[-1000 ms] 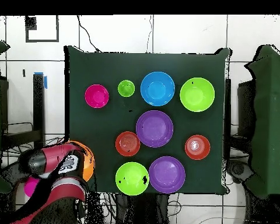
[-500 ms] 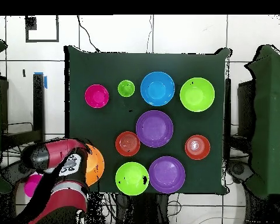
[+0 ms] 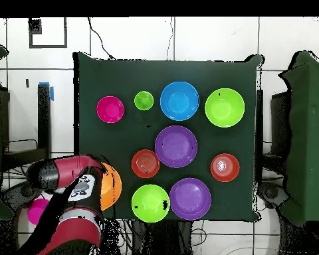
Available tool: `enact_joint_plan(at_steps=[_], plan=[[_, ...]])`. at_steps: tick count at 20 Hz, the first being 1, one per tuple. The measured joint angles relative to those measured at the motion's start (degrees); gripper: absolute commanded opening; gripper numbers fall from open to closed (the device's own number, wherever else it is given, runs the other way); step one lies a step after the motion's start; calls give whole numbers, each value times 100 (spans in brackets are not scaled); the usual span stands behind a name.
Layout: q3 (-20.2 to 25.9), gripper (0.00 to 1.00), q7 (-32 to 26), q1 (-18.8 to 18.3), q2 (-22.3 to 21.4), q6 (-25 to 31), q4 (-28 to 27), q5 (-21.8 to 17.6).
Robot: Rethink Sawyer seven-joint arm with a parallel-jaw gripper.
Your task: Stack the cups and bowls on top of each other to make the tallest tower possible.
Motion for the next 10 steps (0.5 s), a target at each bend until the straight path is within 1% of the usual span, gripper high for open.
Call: enact_joint_plan(at_steps=[6,10], plan=[[-61,0,0,5,-23,-23,-1,-1],[-139,0,12,27,-105,-172,77,-1]])
